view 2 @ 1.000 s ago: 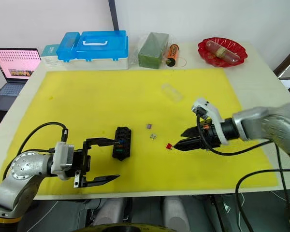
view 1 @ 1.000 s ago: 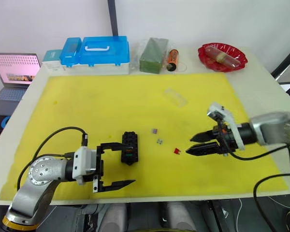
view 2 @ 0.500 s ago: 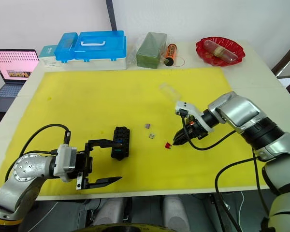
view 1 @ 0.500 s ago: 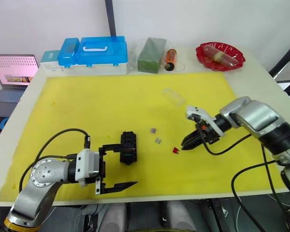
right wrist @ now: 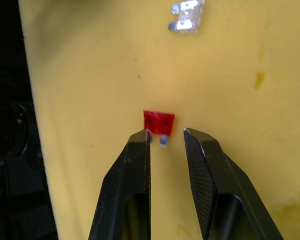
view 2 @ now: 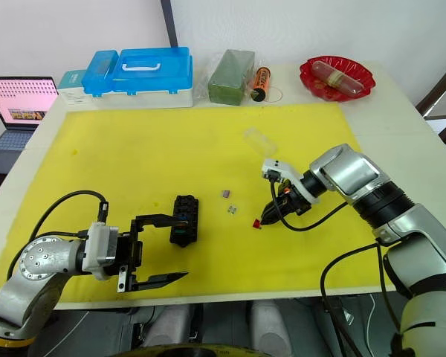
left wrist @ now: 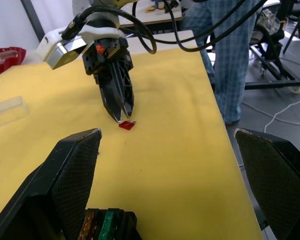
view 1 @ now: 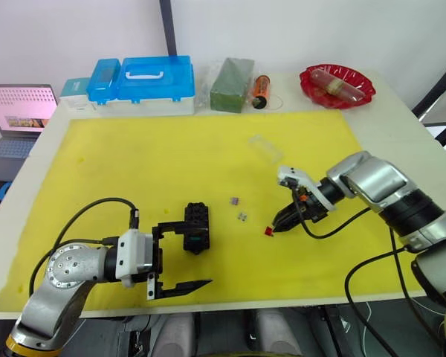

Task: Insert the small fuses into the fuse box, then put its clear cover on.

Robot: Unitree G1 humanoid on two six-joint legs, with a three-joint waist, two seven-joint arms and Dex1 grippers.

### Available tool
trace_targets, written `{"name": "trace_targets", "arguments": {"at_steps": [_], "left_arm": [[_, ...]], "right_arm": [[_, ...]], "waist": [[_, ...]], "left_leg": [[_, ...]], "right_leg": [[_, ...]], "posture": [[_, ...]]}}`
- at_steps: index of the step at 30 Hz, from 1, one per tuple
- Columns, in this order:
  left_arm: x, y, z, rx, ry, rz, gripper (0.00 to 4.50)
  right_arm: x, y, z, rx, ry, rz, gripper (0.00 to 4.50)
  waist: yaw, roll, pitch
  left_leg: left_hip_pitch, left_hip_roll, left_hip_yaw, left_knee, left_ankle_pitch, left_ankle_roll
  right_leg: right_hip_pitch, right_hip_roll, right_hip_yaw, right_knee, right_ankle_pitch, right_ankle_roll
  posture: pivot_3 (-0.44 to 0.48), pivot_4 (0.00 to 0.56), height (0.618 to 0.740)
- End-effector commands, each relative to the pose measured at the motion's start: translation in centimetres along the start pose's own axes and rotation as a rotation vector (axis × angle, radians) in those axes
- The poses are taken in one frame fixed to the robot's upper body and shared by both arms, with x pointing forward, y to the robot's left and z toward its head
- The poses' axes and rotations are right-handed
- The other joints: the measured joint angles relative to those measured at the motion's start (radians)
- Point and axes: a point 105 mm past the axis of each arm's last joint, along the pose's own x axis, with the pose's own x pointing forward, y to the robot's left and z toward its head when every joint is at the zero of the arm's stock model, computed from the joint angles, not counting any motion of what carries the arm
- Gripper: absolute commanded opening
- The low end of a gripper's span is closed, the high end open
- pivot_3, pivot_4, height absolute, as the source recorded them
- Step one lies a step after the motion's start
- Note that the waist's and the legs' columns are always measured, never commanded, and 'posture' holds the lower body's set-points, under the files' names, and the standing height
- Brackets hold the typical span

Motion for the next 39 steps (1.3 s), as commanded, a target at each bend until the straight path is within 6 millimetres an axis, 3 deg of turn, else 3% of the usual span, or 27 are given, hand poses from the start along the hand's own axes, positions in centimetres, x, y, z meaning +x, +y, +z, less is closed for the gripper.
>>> {"name": "trace_targets", "arguments": {"at_steps": [1,20,25,34,39], "left_arm": [[0.0,0.1,0.6,0.036,-0.008,-0.006,4.50],[0.1,-0.3,0.5,0.035,-0.016,-0.014,4.50],[0.0,-0.3,0.3,0.034,-0.013,-0.018,4.50],[-0.3,-0.4,0.0,0.031,-0.009,-0.020,4.50],[-0.5,-0.5,0.1,0.028,-0.010,-0.020,4.50]], "right_arm": [[-0.7,0.4,1.2,-0.008,-0.041,0.005,1.07],[0.8,-0.1,-0.1,-0.016,0.008,-0.018,1.07],[0.5,-0.2,0.1,-0.024,-0.006,-0.031,0.03],[-1.6,2.1,0.1,0.012,-0.064,-0.007,0.03],[-3.4,4.7,0.2,0.219,-0.245,-0.013,0.03]], "waist": [[0.000,0.000,0.000],[0.000,0.000,0.000],[0.000,0.000,0.000],[0.004,0.000,0.000],[0.004,0.000,0.000]], "left_leg": [[0.000,0.000,0.000,0.000,0.000,0.000],[0.000,0.000,0.000,0.000,0.000,0.000],[0.000,0.000,0.000,0.000,0.000,0.000],[0.000,0.000,0.000,0.000,0.000,0.000],[0.000,0.000,0.000,0.000,0.000,0.000]], "right_leg": [[0.000,0.000,0.000,0.000,0.000,0.000],[0.000,0.000,0.000,0.000,0.000,0.000],[0.000,0.000,0.000,0.000,0.000,0.000],[0.000,0.000,0.000,0.000,0.000,0.000],[0.001,0.000,0.000,0.000,0.000,0.000]], "posture": [[0.000,0.150,0.740],[0.000,0.150,0.740],[0.000,0.150,0.740],[0.000,0.150,0.740],[0.000,0.150,0.740]]}}
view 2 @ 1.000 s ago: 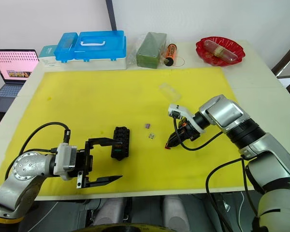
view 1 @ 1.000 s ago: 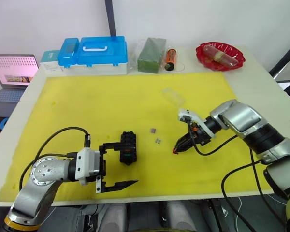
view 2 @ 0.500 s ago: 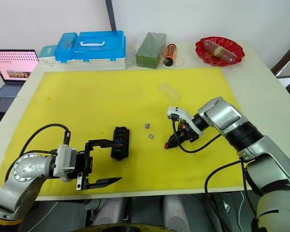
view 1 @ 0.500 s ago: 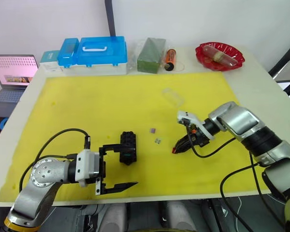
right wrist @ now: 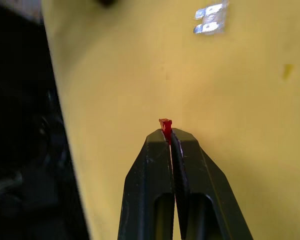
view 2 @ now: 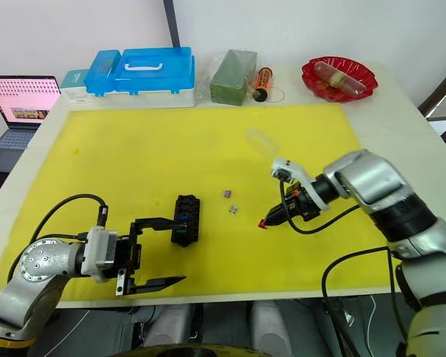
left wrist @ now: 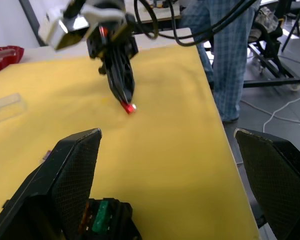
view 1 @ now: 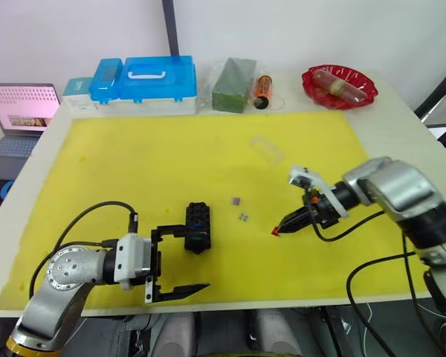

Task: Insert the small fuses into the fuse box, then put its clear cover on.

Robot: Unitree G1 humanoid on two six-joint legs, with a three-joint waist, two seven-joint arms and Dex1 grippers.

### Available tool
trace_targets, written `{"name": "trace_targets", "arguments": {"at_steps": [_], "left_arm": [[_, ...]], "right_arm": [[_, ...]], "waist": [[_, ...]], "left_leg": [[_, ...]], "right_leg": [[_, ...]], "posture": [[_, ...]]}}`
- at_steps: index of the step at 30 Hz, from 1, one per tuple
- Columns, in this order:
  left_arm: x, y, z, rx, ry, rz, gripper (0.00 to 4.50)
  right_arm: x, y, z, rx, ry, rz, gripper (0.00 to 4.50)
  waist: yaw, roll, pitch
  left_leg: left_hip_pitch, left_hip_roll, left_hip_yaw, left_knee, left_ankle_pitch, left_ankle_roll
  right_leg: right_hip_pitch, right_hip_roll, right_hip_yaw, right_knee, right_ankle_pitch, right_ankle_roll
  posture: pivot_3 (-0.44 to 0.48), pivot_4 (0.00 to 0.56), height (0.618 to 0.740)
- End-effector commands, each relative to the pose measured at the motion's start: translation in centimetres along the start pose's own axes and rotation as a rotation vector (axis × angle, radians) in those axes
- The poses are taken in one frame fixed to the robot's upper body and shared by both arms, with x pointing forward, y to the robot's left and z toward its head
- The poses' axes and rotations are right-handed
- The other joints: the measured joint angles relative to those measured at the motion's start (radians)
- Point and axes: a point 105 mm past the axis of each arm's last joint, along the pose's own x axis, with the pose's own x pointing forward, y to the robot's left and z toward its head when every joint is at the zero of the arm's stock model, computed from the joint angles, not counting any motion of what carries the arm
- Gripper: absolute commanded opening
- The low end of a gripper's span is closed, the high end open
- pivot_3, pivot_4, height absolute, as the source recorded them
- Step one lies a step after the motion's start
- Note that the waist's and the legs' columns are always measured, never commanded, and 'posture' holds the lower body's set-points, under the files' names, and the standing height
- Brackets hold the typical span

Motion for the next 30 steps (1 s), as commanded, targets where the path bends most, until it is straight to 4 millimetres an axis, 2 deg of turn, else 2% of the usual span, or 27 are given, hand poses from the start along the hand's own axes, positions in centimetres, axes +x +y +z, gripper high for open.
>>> {"name": "trace_targets", "arguments": {"at_steps": [1,4,7,9,12,15,21,30], "left_arm": [[-0.1,0.0,0.8,0.033,-0.015,-0.008,4.50],[-0.1,0.0,0.9,0.033,-0.017,-0.010,4.50],[-0.1,0.6,1.1,0.037,-0.018,-0.010,4.50],[0.0,0.7,1.2,0.038,-0.017,-0.013,4.50],[0.2,0.8,1.3,0.035,-0.020,-0.013,4.50],[0.3,0.9,1.4,0.034,-0.023,-0.016,4.50],[0.3,0.6,1.5,0.030,-0.017,-0.034,4.50],[0.5,0.7,1.7,0.032,-0.019,-0.031,4.50]], "right_arm": [[-1.7,2.6,0.3,0.131,-0.146,0.011,0.03],[-2.1,3.0,-1.4,0.216,-0.238,-0.006,0.03],[-1.4,2.1,-4.5,0.369,-0.469,-0.113,0.03],[-0.5,2.3,-5.4,0.419,-0.564,-0.178,0.03],[0.7,3.6,-5.4,0.440,-0.622,-0.205,0.03],[1.4,4.4,-5.2,0.575,-0.664,-0.237,0.03],[2.4,3.5,-4.7,0.751,-0.722,-0.332,0.03],[3.5,3.3,-4.9,0.798,-0.701,-0.330,0.03]], "waist": [[0.001,0.000,0.000],[0.002,0.000,0.000],[0.020,-0.006,-0.003],[0.022,-0.003,-0.002],[0.011,0.001,-0.002],[0.002,0.000,-0.001],[-0.007,-0.002,-0.001],[-0.001,-0.002,-0.001]], "left_leg": [[0.000,0.000,-0.001,0.000,0.000,0.000],[0.000,0.000,-0.001,0.000,0.000,0.000],[0.001,0.001,-0.002,0.000,0.000,0.000],[0.001,0.000,-0.002,0.000,0.000,0.000],[0.002,0.001,0.002,0.000,0.000,0.000],[0.003,0.002,0.001,0.000,0.000,0.000],[0.003,0.002,0.001,0.000,0.000,0.000],[0.002,0.002,0.000,0.000,0.000,0.000]], "right_leg": [[0.000,0.000,0.000,0.000,0.000,0.000],[0.000,0.001,0.000,0.000,0.000,0.000],[0.003,0.001,-0.002,-0.001,0.000,0.000],[0.003,0.001,-0.002,-0.001,0.000,0.000],[0.003,0.001,0.003,0.000,0.001,-0.001],[0.004,0.002,0.002,0.000,0.000,0.000],[0.004,0.003,0.003,-0.001,-0.001,0.000],[0.004,0.003,0.003,-0.001,0.000,-0.001]], "posture": [[0.000,0.150,0.740],[0.000,0.150,0.740],[0.000,0.150,0.740],[0.000,0.150,0.740],[0.000,0.150,0.740],[0.000,0.150,0.740],[0.000,0.150,0.740],[0.000,0.150,0.740]]}}
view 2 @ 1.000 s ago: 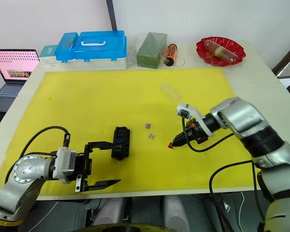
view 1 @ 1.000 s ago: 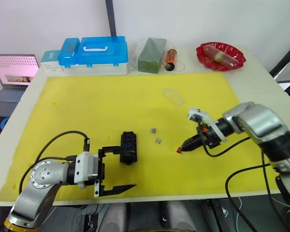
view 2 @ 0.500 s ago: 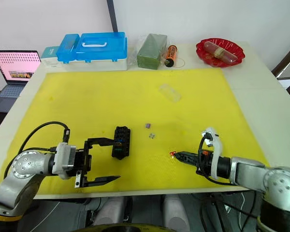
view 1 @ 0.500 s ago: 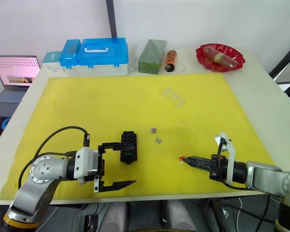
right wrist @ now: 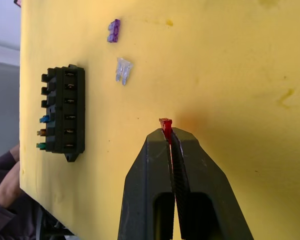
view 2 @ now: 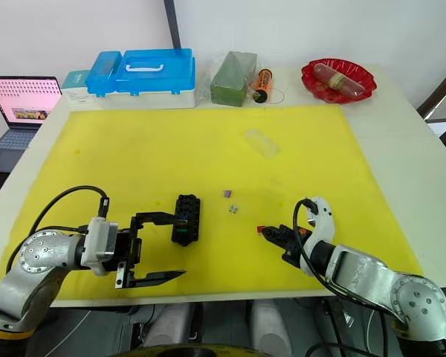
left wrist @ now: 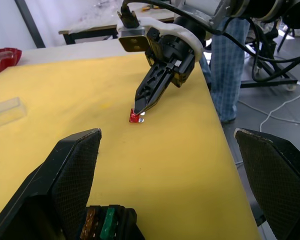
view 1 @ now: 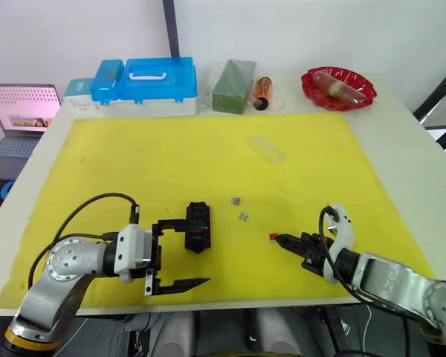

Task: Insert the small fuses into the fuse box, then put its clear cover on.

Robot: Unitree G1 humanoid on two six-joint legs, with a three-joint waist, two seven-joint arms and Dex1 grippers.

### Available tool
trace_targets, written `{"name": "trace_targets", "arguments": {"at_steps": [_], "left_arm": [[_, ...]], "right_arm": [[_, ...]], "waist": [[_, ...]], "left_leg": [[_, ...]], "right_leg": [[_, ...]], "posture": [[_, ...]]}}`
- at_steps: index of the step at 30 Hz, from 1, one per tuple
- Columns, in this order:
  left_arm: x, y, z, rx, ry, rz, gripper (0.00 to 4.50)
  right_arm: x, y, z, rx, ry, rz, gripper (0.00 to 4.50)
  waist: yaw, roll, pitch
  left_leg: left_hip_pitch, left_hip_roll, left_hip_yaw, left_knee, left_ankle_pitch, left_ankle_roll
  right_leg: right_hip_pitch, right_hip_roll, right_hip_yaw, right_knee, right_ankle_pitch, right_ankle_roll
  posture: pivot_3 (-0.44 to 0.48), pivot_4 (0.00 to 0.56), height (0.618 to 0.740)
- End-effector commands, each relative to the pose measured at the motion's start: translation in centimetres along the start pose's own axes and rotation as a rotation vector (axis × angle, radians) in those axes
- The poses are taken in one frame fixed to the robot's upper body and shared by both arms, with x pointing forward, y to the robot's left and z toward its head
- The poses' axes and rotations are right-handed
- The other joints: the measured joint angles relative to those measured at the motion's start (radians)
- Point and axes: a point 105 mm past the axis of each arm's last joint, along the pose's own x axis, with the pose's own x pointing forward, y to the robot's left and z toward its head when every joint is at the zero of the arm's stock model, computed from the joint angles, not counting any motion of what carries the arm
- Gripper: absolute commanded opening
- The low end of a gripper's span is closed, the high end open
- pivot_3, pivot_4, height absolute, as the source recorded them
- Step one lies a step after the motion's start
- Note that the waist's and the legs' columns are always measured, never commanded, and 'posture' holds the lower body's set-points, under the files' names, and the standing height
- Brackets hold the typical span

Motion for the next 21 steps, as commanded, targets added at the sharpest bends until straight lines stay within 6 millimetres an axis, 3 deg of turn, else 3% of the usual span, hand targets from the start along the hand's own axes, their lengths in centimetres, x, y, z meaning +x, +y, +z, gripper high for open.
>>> {"name": "trace_targets", "arguments": {"at_steps": [1,4,9,13,15,18,21], "left_arm": [[0.3,-0.2,1.0,0.037,-0.020,-0.015,4.50],[0.3,-0.4,0.9,0.036,-0.019,-0.019,4.50],[0.4,-0.3,0.9,0.038,-0.023,-0.020,4.50],[0.6,-0.3,1.0,0.041,-0.031,-0.023,4.50],[0.6,-0.3,1.0,0.045,-0.033,-0.025,4.50],[0.7,-0.2,1.0,0.050,-0.035,-0.028,4.50],[0.8,-0.1,1.1,0.058,-0.037,-0.032,4.50]], "right_arm": [[-0.3,0.8,-0.3,-0.017,0.018,0.036,0.03],[-0.8,0.7,-0.4,-0.062,0.059,0.054,0.76],[-2.0,0.3,-0.1,-0.135,0.135,0.087,2.54],[-3.6,0.9,1.1,-0.269,0.291,0.150,3.90],[-4.0,0.8,2.7,-0.367,0.342,0.149,4.48],[-3.7,1.0,5.0,-0.409,0.368,0.194,4.48],[-3.3,1.3,5.8,-0.414,0.416,0.253,4.29]], "waist": [[0.000,0.000,0.000],[0.000,0.000,0.000],[0.002,0.000,0.000],[0.002,0.001,0.000],[-0.001,0.001,0.001],[0.000,0.000,0.000],[0.002,0.000,0.001]], "left_leg": [[0.000,0.000,0.000,0.000,0.000,0.000],[0.000,0.000,0.000,0.000,0.000,0.000],[0.000,0.001,0.000,0.000,0.000,0.000],[0.000,0.000,0.001,0.000,0.000,0.000],[0.000,0.000,0.001,0.001,0.000,0.000],[0.000,0.000,0.001,0.000,0.000,0.000],[-0.001,0.000,0.001,-0.001,0.000,0.001]], "right_leg": [[0.000,0.000,0.000,0.000,0.000,0.000],[0.000,0.000,0.000,0.000,0.000,0.000],[0.000,0.000,0.000,-0.001,0.000,0.000],[0.000,-0.001,0.001,-0.001,0.000,0.000],[0.000,-0.001,0.001,-0.001,0.000,0.000],[-0.001,0.001,0.000,-0.001,0.000,0.000],[-0.003,0.002,0.000,-0.001,0.000,-0.001]], "posture": [[0.000,0.150,0.740],[0.000,0.150,0.740],[0.000,0.150,0.740],[0.000,0.150,0.740],[0.000,0.150,0.740],[0.000,0.150,0.740],[0.000,0.150,0.740]]}}
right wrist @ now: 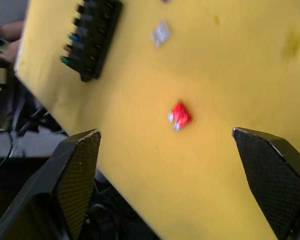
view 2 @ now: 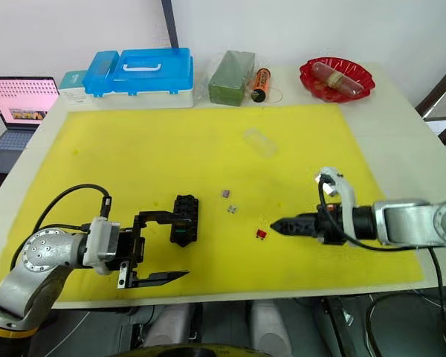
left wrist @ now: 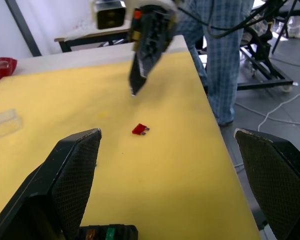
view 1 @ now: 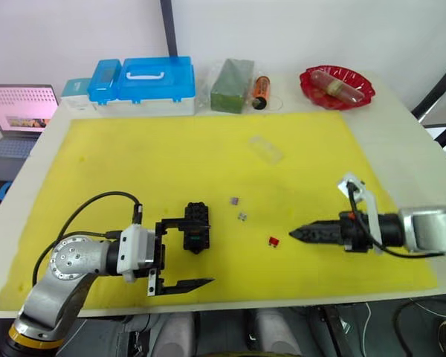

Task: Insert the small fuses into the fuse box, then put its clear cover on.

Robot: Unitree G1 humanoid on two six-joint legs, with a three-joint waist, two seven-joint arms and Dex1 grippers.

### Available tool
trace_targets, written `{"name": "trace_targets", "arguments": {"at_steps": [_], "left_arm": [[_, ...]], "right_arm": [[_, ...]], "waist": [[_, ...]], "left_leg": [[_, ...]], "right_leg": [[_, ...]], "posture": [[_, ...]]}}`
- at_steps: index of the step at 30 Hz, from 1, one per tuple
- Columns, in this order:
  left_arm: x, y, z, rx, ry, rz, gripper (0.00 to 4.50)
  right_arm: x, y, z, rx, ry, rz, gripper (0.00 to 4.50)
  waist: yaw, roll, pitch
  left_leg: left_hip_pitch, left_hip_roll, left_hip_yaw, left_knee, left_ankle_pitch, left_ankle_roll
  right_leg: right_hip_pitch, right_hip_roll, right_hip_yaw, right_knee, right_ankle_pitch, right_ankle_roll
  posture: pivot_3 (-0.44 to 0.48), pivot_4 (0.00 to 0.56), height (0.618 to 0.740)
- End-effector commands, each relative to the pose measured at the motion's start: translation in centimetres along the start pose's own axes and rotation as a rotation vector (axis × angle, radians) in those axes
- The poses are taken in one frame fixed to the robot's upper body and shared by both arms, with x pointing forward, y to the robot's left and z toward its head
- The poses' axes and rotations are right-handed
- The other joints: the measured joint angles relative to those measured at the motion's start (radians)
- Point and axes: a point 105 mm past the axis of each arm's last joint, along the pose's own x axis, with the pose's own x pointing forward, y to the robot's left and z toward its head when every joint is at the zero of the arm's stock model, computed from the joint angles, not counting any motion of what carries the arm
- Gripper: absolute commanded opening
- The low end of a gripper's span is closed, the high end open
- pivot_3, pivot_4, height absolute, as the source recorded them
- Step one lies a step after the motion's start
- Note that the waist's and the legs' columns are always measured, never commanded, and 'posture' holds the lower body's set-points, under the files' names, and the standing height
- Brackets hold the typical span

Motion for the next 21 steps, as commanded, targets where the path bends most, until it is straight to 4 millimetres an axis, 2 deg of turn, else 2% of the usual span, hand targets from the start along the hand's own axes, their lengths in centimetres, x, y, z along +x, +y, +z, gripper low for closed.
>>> {"name": "trace_targets", "arguments": {"at_steps": [1,4,7,8,10,11,21], "left_arm": [[0.3,0.0,0.6,0.037,-0.018,-0.016,4.50],[0.4,0.0,0.6,0.042,-0.015,-0.018,4.50],[0.4,0.0,0.6,0.044,-0.013,-0.018,4.50],[0.3,-0.1,0.6,0.044,-0.012,-0.019,4.50],[0.3,-0.1,0.7,0.046,-0.012,-0.019,4.50],[0.3,-0.2,0.7,0.046,-0.011,-0.020,4.50],[0.4,-0.2,0.8,0.045,-0.013,-0.036,4.50]], "right_arm": [[0.4,0.2,0.0,0.008,0.063,0.099,4.07],[1.1,0.0,0.1,0.012,0.091,0.135,3.19],[1.7,-0.3,0.1,0.018,0.094,0.153,3.19],[1.8,-0.5,-0.1,0.019,0.097,0.148,2.93],[2.0,-0.7,-0.3,0.019,0.104,0.145,2.72],[2.1,-0.8,-0.5,0.017,0.110,0.145,2.42],[3.0,-1.5,-0.8,-0.007,0.122,0.132,2.42]], "waist": [[0.002,0.000,0.000],[0.002,0.000,0.000],[0.001,0.000,0.000],[0.001,0.000,0.000],[0.001,0.000,0.000],[0.001,0.000,0.000],[-0.001,0.000,0.000]], "left_leg": [[0.000,0.000,0.000,0.000,0.000,0.000],[-0.001,0.000,0.000,0.000,0.000,0.000],[-0.001,0.000,0.001,0.001,0.000,0.000],[-0.001,0.000,0.001,0.001,0.000,0.000],[-0.001,0.000,0.001,0.001,0.000,0.000],[-0.001,0.000,0.001,0.001,0.000,0.000],[-0.001,0.000,0.001,0.001,0.000,0.000]], "right_leg": [[0.000,0.000,0.000,0.000,0.000,0.000],[-0.001,0.000,0.000,0.000,0.000,0.000],[-0.001,-0.001,0.001,0.000,0.000,0.000],[-0.001,-0.001,0.001,0.000,0.000,0.000],[-0.001,-0.001,0.001,0.000,0.000,0.000],[-0.001,0.000,0.000,0.001,0.000,0.000],[-0.001,0.000,0.000,0.001,0.000,0.000]], "posture": [[0.000,0.150,0.740],[0.000,0.150,0.740],[0.000,0.150,0.740],[0.000,0.150,0.740],[0.000,0.150,0.740],[0.000,0.150,0.740],[0.000,0.150,0.740]]}}
